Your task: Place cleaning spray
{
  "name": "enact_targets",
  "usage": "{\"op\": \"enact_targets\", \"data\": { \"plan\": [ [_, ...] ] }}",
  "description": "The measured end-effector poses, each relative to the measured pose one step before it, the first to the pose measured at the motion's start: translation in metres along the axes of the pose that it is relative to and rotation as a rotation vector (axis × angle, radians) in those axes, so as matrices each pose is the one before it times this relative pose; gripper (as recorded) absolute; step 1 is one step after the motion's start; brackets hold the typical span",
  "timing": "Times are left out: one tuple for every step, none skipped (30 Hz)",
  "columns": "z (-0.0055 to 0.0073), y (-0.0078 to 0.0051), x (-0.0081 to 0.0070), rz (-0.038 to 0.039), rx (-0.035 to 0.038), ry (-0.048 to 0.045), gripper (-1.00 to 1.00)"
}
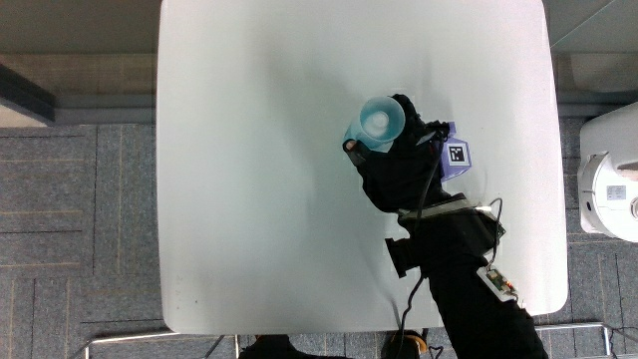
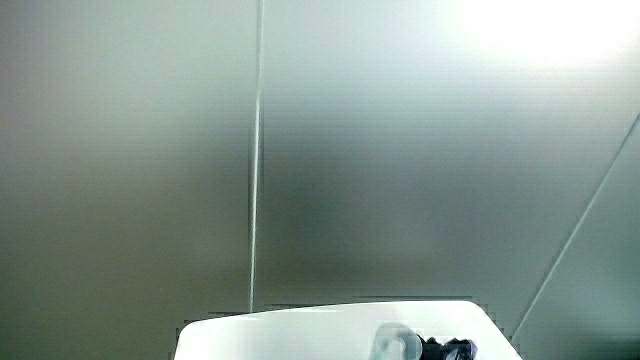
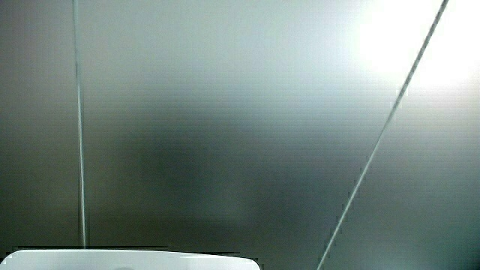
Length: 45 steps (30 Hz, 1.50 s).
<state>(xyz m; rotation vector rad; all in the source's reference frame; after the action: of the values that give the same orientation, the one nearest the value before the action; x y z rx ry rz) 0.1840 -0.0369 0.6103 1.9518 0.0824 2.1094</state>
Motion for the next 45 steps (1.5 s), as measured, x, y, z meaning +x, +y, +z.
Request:
{"op": "enact_targets", "data": {
  "plan": [
    [0.00134,-0.00051,0.00283,0.00154,-0.00456,-0.0062,0.0],
    [-0.00014,-0.00193,-0.00043,-0.00525,0.0096,-0.01484,0.0],
    [-0.00044,-0.00082,0.00031,0.00266,0.00449,0.00817,0.0],
    [0.00073,0.00047,0.00252,0.00331,-0.00005,0.00279,0.0],
    [-0.00033,-0.00043,-0.00044,-0.00564,0.00382,0.00092,0.0],
    [0.00196,0.00042,0.00352,0.00034,0.00199,-0.01592,0.0],
    [-0.00087,-0.00136,-0.00272,-0.00233,-0.00361,0.01296,0.0],
    [0.00125,-0.00043,0.00156,-0.00991,0.01037,0.00343,0.0],
    [0.00094,-0.00056,-0.0003,-0.00652,-0.00057,0.00128,0.0],
    [0.00084,-0.00077,-0.0001,-0.00307,0.00438,0.00944,0.0],
    [0.00143,-0.00075,0.00123,-0.00105,0.00932,0.00049,-0.05],
    [-0.00011,-0.00218,-0.00277,-0.01527,0.00517,-0.00772,-0.1],
    [0.00265,0.00046,0.00407,0.00781,0.00142,-0.01795,-0.15],
    [-0.00005,-0.00102,-0.00132,0.00035,-0.0079,-0.00402,-0.2],
    [0.00022,-0.00103,-0.00096,-0.008,-0.00254,0.00212,-0.25],
    [0.00192,0.00042,0.00192,0.004,-0.00355,-0.00373,-0.3],
    [0.00115,-0.00021,0.0002,0.0017,-0.00535,-0.01408,-0.35],
    [0.00147,-0.0006,0.00051,-0.0179,0.00747,-0.01873,-0.4],
    [-0.00081,-0.00136,-0.0043,0.01454,-0.00062,0.00865,-0.45],
    [0.00274,0.0006,0.00248,0.00548,0.00621,-0.03614,-0.5],
    [0.00014,-0.00065,-0.00242,-0.00039,-0.00201,-0.01403,-0.55],
    [-0.00151,-0.00162,-0.00575,0.0207,0.00084,-0.00705,-0.6],
    [0.00168,-0.00006,0.00226,-0.01578,-0.0016,-0.0388,-0.65],
    [0.0002,-0.00116,-0.0029,0.00942,-0.0048,-0.02314,-0.7],
    [0.00028,-0.00139,-0.00328,-0.00115,-0.00307,-0.01551,-0.75],
    [0.00162,0.00048,0.00127,0.02269,-0.00758,-0.02492,-0.8],
    [0.00078,-0.00167,-0.00203,-0.0317,-0.00078,-0.03276,-0.85],
    [0.00133,-0.00028,0.00165,0.01275,-0.00622,-0.02703,-0.9],
    [0.00048,-0.00126,-0.00304,0.0058,0.00508,-0.00689,-0.95],
    [0.00112,-0.00114,-0.00267,-0.02741,-0.00776,-0.03053,-1.0],
    [0.00133,-0.00102,-0.00065,-0.02411,0.00253,-0.03706,-1.0],
    [0.00049,-0.00112,-0.00416,0.01271,-0.00429,-0.02361,-1.0],
    [0.00039,-0.0014,-0.00516,-0.01661,-0.00749,-0.03903,-1.0],
    [-0.00003,0.00102,-0.00005,0.01981,-0.00808,-0.02719,-1.0],
    [0.00037,-0.00099,-0.00551,-0.00272,-0.00546,-0.05277,-1.0],
    [-0.00033,-0.00033,-0.00358,-0.01893,-0.00822,-0.02571,-1.0],
    [-0.00024,-0.0004,-0.00358,-0.01893,-0.00822,-0.02571,-1.0],
    [-0.0009,0.00092,-0.00264,0.0219,-0.00236,-0.01802,-1.0],
    [-0.00014,-0.00089,-0.00562,-0.01722,-0.01011,-0.03217,-1.0],
    [0.00023,-0.00089,-0.00431,-0.01509,-0.00427,-0.04635,-1.0],
    [-0.00105,0.00159,0.00125,0.03315,0.01401,-0.02846,-1.0],
    [0.0005,-0.00163,-0.00568,-0.04198,-0.02449,-0.00527,-1.0],
    [-0.00052,0.00048,0.00062,0.003,0.00399,-0.00937,-1.0],
    [-0.00779,0.00707,0.02483,0.04026,0.03206,-0.03544,-1.0],
    [0.00926,-0.00663,-0.02589,-0.05069,-0.03412,0.03206,-1.0]
  ]
}}
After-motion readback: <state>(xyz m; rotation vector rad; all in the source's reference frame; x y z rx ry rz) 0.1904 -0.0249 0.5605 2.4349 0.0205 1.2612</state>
